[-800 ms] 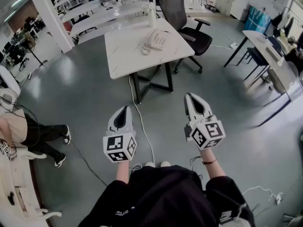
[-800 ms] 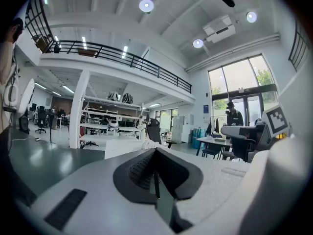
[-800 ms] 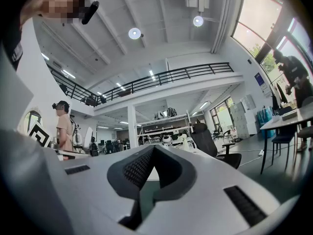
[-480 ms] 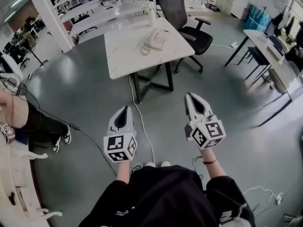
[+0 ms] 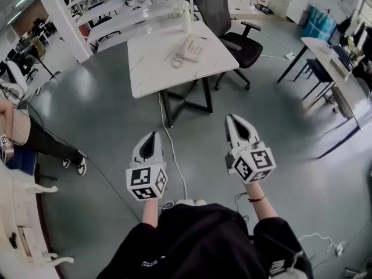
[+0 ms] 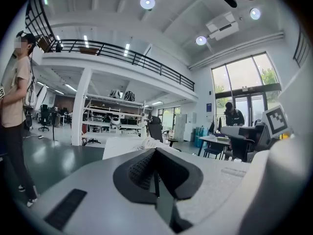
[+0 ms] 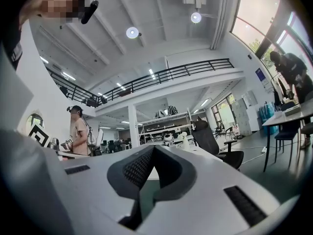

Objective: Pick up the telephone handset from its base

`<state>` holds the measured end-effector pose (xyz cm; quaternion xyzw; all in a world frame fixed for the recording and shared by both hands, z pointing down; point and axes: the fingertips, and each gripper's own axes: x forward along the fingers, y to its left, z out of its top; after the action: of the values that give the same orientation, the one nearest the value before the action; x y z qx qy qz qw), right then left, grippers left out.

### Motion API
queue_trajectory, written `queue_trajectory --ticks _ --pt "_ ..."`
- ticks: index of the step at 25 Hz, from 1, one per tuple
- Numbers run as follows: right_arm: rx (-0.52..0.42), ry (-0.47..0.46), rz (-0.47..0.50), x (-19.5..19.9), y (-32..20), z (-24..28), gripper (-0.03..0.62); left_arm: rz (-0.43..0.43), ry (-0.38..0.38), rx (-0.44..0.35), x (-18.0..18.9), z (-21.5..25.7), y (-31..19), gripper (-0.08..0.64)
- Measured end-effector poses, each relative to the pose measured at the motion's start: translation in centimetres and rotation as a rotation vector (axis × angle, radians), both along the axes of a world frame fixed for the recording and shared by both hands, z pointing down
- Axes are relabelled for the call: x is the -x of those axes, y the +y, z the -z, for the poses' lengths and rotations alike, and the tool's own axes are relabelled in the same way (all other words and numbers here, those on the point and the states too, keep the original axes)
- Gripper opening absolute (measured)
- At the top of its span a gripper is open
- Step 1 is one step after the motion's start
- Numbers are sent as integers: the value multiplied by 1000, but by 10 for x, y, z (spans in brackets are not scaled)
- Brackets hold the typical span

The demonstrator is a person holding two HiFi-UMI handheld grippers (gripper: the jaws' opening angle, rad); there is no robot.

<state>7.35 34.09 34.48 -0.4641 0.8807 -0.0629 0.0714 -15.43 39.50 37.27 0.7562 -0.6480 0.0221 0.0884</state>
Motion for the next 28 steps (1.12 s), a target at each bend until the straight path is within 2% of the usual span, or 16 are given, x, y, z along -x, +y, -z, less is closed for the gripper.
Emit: queue_trajectory --ticks 6,12,17,23,28 --pt "6 -6 7 -3 -19 -5 -9 15 1 20 -5 -10 -7 -2" --pt "6 -11 0 -1 -52 -6 -9 10 7 22 -4 -11 -45 -2" --pt "21 3 -27 -6 -94 -15 -9 -24 23 37 -11 -24 -96 -2" --pt "43 21 -50 -6 -164 -22 -9 -69 56 47 -21 -27 -181 -2" --pt "61 8 -57 0 -223 -30 -9 -111 49 61 -27 -29 -245 -2"
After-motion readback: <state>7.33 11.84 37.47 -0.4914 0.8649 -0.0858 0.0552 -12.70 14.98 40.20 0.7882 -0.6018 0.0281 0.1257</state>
